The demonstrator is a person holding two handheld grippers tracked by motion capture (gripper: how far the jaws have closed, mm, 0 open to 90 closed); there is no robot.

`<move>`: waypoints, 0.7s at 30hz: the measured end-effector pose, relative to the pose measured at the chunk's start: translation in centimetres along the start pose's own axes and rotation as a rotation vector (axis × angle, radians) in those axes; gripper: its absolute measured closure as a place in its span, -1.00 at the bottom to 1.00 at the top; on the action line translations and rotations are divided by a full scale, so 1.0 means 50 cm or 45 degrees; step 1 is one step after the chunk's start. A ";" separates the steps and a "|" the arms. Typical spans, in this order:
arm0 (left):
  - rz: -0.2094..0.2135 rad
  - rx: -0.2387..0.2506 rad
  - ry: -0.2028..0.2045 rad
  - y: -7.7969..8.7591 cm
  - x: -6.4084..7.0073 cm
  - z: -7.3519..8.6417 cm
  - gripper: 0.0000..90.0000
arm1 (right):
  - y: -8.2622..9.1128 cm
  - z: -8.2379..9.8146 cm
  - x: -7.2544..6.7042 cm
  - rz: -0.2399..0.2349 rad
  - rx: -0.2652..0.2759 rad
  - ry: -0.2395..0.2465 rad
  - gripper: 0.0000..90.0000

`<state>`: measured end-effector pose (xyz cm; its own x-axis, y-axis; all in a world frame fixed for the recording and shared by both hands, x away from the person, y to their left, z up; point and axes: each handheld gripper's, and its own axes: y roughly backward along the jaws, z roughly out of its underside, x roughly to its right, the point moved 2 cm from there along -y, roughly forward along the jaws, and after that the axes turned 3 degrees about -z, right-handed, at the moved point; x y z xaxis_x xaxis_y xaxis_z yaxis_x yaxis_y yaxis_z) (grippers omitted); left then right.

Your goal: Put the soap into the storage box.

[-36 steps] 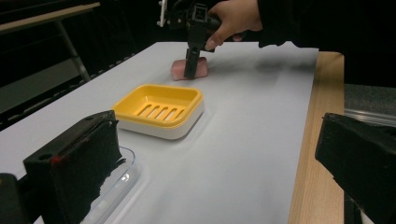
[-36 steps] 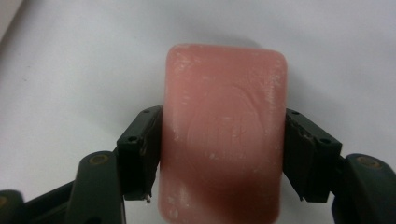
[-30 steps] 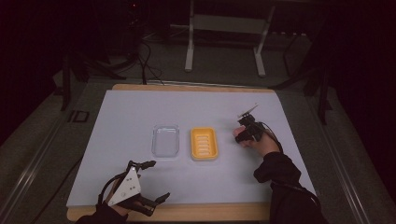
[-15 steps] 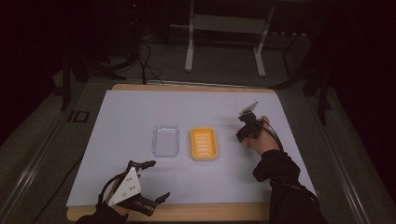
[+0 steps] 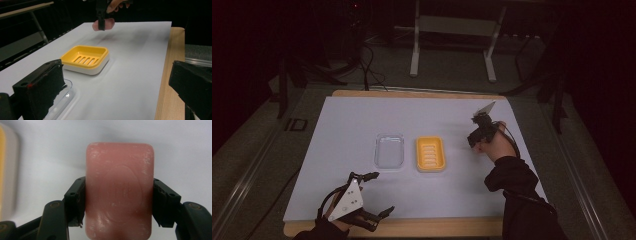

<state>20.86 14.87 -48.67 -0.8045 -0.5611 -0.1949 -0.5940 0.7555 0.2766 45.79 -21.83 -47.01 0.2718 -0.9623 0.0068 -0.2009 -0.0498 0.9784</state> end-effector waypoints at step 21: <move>-0.003 0.010 -0.006 0.003 0.003 -0.002 -0.99 | 0.096 -0.022 -0.087 -0.008 0.055 0.055 -0.16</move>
<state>20.63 14.87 -48.54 -0.8031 -0.5613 -0.1997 -0.5958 0.7570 0.2684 44.67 -17.60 -42.12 0.3133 -0.9496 0.0105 -0.2396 -0.0683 0.9685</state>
